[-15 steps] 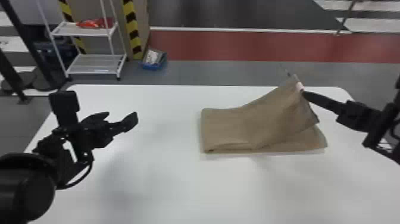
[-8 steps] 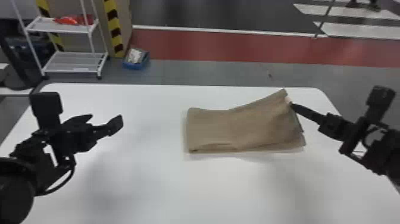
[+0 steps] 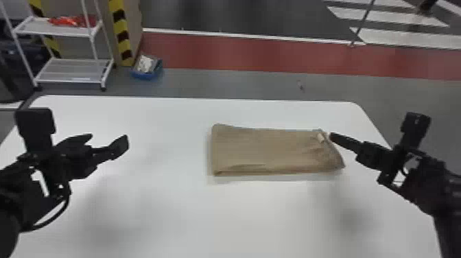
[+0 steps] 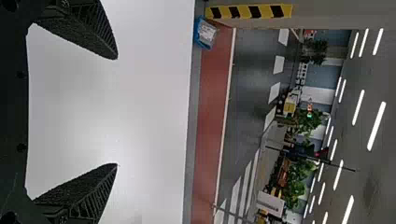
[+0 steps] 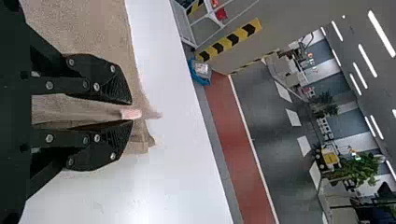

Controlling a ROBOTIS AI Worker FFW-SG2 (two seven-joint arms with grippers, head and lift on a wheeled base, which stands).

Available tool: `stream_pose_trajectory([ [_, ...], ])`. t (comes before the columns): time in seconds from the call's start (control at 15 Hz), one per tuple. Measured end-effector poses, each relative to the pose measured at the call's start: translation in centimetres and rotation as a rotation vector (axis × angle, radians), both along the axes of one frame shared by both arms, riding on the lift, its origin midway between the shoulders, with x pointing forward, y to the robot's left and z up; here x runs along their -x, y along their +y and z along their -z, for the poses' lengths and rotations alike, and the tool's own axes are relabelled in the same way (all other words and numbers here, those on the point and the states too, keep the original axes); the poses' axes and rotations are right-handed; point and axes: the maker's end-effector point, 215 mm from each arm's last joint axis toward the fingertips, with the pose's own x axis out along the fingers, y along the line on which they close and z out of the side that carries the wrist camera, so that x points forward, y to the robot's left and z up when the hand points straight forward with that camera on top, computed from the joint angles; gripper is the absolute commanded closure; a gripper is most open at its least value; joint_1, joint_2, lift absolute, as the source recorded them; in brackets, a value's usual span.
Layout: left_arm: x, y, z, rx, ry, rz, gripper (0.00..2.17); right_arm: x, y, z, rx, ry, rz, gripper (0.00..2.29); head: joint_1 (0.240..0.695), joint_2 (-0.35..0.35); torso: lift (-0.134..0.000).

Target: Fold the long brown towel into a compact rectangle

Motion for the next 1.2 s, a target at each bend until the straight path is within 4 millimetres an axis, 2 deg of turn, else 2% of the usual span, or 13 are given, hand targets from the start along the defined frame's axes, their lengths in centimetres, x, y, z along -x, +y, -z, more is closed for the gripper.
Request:
stream_pose_trajectory([
  [0.33, 0.1, 0.0, -0.1, 0.003, -0.002, 0.004, 0.07, 1.8, -3.1, -3.0, 0.060, -0.053, 0.033, 0.06, 0.695, -0.182, -0.123],
  [0.67, 0.1, -0.7, -0.1, 0.003, -0.005, 0.014, 0.07, 3.4, -5.7, -2.6, 0.066, -0.029, 0.062, 0.14, 0.695, -0.217, -0.123],
  [0.93, 0.1, -0.9, -0.1, 0.000, -0.004, 0.017, 0.07, 3.4, -5.6, -0.6, 0.037, 0.005, 0.067, 0.20, 0.695, -0.221, -0.123],
  [1.2, 0.2, -1.4, 0.0, -0.001, -0.005, 0.027, 0.07, 2.8, -2.6, 2.2, 0.022, 0.047, 0.017, 0.22, 0.695, -0.195, -0.123],
])
